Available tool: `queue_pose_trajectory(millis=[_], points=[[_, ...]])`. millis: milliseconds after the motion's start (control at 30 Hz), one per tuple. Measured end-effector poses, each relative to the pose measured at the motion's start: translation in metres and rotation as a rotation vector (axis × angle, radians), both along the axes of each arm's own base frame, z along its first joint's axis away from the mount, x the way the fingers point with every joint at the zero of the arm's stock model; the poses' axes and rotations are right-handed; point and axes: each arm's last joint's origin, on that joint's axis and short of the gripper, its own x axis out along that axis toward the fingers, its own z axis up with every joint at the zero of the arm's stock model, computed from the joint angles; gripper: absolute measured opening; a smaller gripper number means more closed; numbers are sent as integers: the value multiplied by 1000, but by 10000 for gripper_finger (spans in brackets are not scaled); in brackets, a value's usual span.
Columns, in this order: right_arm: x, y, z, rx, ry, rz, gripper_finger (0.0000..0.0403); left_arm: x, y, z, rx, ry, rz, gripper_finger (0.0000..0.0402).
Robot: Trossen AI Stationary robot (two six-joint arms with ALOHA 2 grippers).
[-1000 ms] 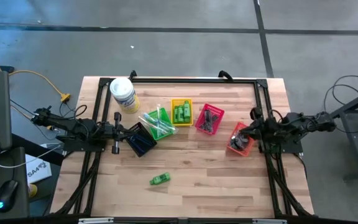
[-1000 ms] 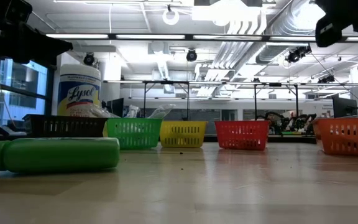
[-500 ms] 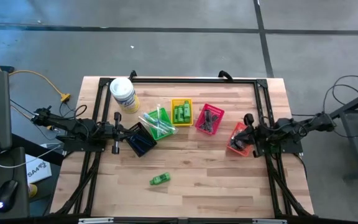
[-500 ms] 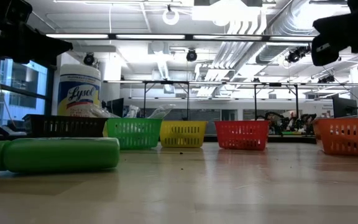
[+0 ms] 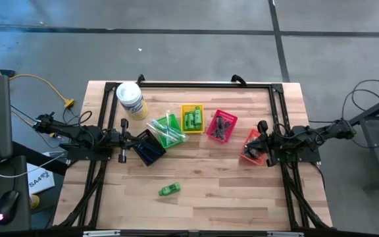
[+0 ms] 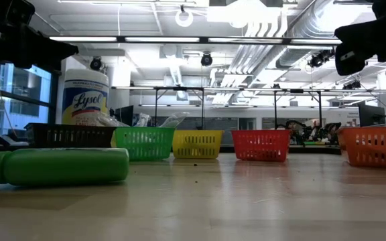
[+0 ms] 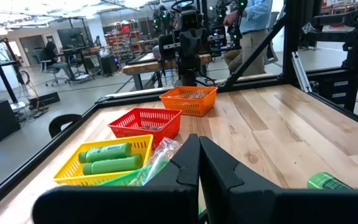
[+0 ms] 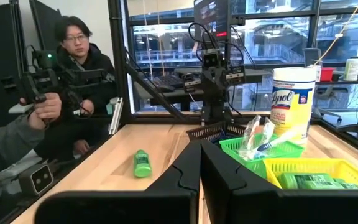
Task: Pick & Place Travel size toiletries
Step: Put the green shampoo bottle into the yellow bin
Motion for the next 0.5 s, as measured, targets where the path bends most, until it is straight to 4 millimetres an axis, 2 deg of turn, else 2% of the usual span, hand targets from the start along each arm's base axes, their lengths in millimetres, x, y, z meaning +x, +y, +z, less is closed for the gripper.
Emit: queue_pose_trajectory(millis=[233,367,500], points=[[0,0,0,1,1,-4,2,0,0,0,-11,-2,10,0],[0,0,0,10,2,-3,2,0,2,1,-97,-8,78,0],[0,0,0,5,-3,-8,2,3,1,8,-61,36,85,0]])
